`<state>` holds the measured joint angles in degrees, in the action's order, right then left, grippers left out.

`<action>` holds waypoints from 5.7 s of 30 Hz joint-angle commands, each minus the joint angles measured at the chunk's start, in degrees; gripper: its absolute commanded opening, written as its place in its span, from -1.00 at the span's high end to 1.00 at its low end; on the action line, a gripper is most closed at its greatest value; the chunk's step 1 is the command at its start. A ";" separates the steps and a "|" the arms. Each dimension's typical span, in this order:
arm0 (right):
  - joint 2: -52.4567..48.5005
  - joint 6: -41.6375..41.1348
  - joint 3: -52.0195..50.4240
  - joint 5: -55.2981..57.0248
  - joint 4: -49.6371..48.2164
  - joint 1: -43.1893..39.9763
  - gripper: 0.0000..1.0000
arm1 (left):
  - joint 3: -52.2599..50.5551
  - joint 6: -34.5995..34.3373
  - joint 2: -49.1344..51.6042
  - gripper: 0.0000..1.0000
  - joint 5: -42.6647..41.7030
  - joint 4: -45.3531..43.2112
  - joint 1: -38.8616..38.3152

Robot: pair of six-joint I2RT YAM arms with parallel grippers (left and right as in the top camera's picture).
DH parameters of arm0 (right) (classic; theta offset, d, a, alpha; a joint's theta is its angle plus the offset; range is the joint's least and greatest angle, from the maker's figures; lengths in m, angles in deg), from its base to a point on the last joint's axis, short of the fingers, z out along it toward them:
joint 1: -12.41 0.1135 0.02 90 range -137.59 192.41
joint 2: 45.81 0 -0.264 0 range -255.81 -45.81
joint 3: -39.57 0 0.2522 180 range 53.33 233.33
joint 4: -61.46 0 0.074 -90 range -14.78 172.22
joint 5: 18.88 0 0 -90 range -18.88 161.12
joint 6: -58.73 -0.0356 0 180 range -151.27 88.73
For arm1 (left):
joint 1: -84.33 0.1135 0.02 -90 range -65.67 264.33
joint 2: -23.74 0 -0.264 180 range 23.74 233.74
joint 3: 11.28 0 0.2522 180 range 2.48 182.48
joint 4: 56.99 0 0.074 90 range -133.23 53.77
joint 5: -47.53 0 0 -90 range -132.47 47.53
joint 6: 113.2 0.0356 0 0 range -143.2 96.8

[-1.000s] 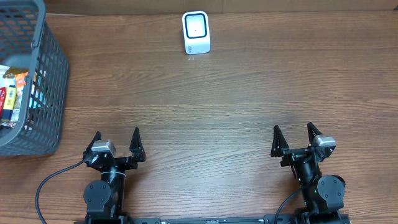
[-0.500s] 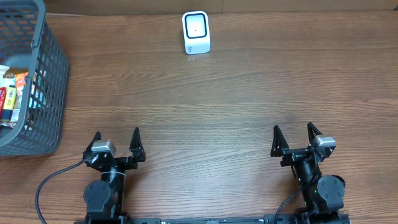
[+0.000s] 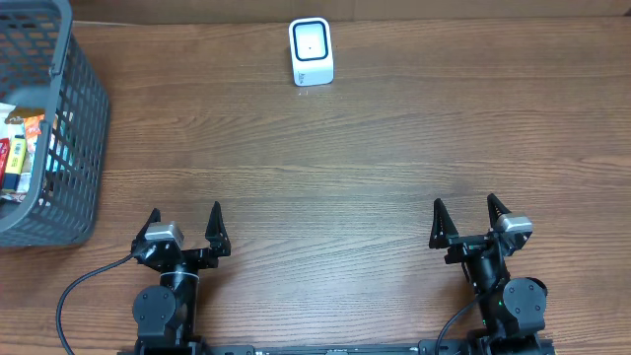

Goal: Scan the item barcode

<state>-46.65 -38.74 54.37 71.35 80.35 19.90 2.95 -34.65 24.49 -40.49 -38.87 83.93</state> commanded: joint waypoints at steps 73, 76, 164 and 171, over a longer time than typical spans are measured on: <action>0.61 -0.04 -0.59 0.04 -0.35 -0.28 -1.00 | -0.20 0.74 -0.50 -0.99 3.15 -4.26 -0.11; 0.61 -0.04 -0.59 0.04 -0.35 -0.28 -1.00 | -0.20 0.81 -0.50 -1.00 4.37 -8.52 -0.11; 0.61 -0.04 -0.59 0.04 -0.35 -0.28 -1.00 | 135.49 36.85 86.64 -0.99 16.65 5.60 5.49; 0.61 -0.04 -0.59 0.04 -0.35 -0.28 -1.00 | 135.49 28.33 94.53 -1.00 16.50 21.20 13.75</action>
<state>-46.65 -38.76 54.37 71.35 80.35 19.90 138.05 -1.42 116.51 -25.41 -20.22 94.75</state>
